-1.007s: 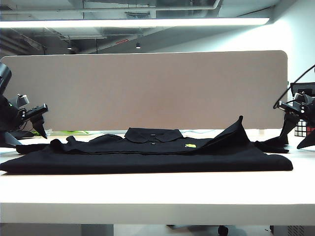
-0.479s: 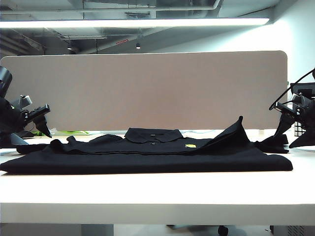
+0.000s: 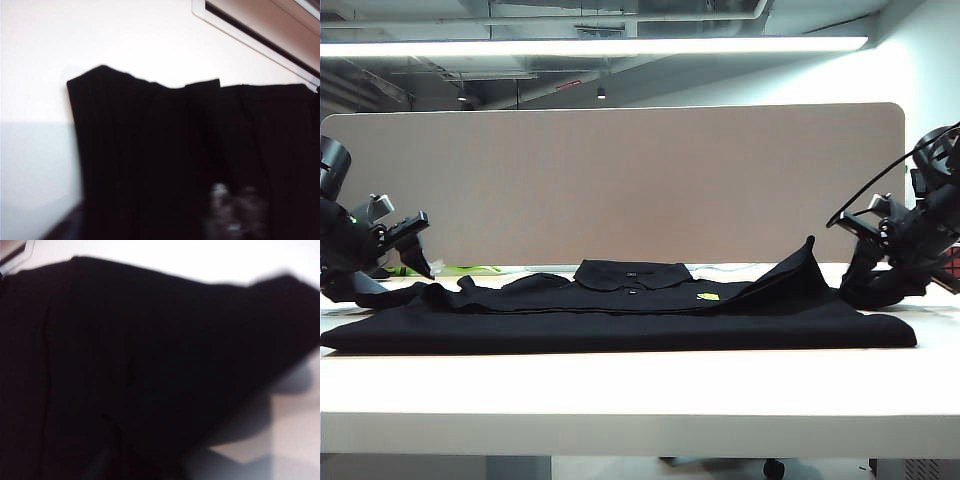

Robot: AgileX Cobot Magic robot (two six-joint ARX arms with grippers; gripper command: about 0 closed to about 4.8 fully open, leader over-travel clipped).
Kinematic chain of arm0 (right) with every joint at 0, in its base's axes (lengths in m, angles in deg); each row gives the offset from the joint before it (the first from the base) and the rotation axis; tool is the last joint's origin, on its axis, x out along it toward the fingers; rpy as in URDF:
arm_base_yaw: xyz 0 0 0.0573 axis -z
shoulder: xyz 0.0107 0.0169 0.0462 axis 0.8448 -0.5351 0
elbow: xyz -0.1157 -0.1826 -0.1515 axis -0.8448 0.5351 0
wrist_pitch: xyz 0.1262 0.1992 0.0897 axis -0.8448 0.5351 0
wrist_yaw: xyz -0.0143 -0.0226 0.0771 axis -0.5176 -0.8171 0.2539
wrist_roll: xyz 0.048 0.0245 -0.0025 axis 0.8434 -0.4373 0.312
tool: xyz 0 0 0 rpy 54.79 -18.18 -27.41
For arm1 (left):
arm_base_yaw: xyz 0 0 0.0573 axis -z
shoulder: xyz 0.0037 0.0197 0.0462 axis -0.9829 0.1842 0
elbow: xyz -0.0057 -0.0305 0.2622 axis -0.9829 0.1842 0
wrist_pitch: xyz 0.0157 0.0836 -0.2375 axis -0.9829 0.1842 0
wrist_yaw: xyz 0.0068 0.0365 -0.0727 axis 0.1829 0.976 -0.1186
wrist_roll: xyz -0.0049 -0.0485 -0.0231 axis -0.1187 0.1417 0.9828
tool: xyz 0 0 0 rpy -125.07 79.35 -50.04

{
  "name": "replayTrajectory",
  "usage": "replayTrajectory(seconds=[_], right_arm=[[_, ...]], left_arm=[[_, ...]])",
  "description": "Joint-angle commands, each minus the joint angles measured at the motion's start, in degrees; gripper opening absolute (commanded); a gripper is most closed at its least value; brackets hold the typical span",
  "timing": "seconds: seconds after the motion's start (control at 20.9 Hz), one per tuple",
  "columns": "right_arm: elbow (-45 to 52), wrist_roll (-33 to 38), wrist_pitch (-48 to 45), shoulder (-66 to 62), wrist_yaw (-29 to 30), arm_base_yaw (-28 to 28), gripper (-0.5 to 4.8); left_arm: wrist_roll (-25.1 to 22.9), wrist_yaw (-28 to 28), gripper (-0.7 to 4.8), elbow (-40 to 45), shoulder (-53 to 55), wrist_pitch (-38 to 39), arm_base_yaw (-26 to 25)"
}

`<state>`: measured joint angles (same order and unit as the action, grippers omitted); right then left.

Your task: Fold the bottom side of the T-shirt horizontally towards the center, about one-third of the way, then fold the sleeve back towards the center, creating a straight line along the edge of the T-shirt, and finally fold the bottom of the T-shirt up towards the top, creating a neat rectangle.

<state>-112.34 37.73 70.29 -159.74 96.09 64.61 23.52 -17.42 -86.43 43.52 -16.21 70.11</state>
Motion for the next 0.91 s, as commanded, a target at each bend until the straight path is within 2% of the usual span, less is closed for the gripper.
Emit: replayTrajectory(seconds=[0.05, 0.19, 0.34, 0.43, 0.58, 0.72, 0.91], right_arm=[[0.2, -0.2, 0.7, -0.1, -0.9, -0.2, 0.60], [0.2, -0.3, 0.6, -0.1, -1.0, 0.0, 0.48], [0.1, -0.8, 0.6, -0.1, -1.0, 0.3, 0.14], [-0.2, -1.6, 0.9, -0.1, -1.0, 0.5, -0.06], [-3.2, -1.6, 3.7, -0.1, 1.2, 0.3, -0.06], [-7.0, -1.6, 6.5, -0.1, 6.3, -1.1, -0.06], [-12.3, -2.9, 12.6, 0.3, 11.8, -6.8, -0.06]], left_arm=[[0.2, -1.6, 1.21, 0.7, 1.1, 4.4, 0.1], [0.2, -1.6, 0.51, 0.7, 1.1, 3.7, 0.0], [-0.1, -1.7, 0.41, 0.7, 1.1, 2.4, 0.0], [-0.3, -2.5, -0.01, 0.7, 1.1, 0.7, 0.0], [0.4, -8.5, -0.05, 0.6, 0.8, -4.2, 0.0], [0.8, -10.7, -0.05, -0.4, 0.0, -4.0, 2.0], [-3.3, -11.7, -0.05, -0.5, -4.0, -3.6, 7.8]])
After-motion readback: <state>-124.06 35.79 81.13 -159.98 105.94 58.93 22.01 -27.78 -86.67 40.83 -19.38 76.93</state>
